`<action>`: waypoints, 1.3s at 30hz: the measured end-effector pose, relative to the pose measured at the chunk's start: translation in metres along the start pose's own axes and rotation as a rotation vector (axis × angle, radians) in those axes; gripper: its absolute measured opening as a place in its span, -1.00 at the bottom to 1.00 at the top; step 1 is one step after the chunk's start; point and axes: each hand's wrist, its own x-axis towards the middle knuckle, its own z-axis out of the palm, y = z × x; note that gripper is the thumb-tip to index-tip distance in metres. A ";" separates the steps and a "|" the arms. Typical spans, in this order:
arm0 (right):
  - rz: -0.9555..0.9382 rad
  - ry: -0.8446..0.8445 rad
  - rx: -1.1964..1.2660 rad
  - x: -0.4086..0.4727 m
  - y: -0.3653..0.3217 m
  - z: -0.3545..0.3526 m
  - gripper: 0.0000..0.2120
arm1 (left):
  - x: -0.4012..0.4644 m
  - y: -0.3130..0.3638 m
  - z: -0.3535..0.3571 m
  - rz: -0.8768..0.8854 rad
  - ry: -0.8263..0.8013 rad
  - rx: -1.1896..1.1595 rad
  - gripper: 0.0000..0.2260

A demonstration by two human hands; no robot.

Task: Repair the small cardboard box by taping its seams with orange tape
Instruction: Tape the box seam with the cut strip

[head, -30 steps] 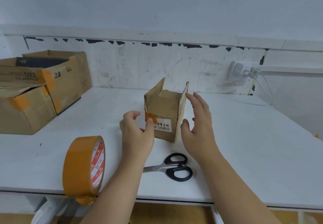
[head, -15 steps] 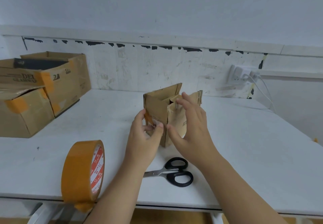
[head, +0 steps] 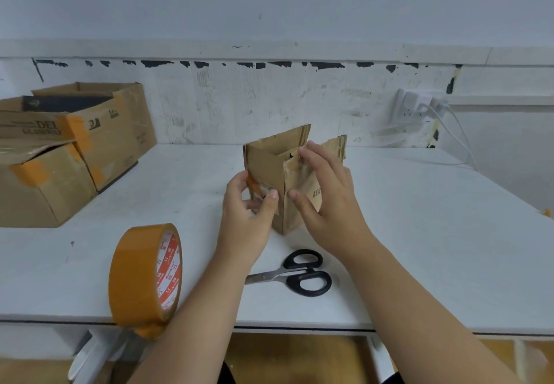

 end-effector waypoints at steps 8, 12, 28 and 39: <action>0.021 0.040 0.019 0.001 -0.004 0.004 -0.48 | 0.004 -0.007 0.002 0.006 -0.002 0.001 -0.48; 0.035 0.039 0.011 0.002 -0.006 0.007 -0.49 | 0.005 -0.008 0.002 -0.006 -0.007 0.012 -0.47; 0.012 -0.065 -0.046 0.000 -0.002 0.003 -0.32 | 0.002 -0.009 -0.002 -0.011 -0.071 0.044 -0.36; 0.039 -0.119 -0.107 -0.003 -0.002 0.004 -0.24 | 0.004 -0.011 -0.003 0.026 -0.105 0.058 -0.36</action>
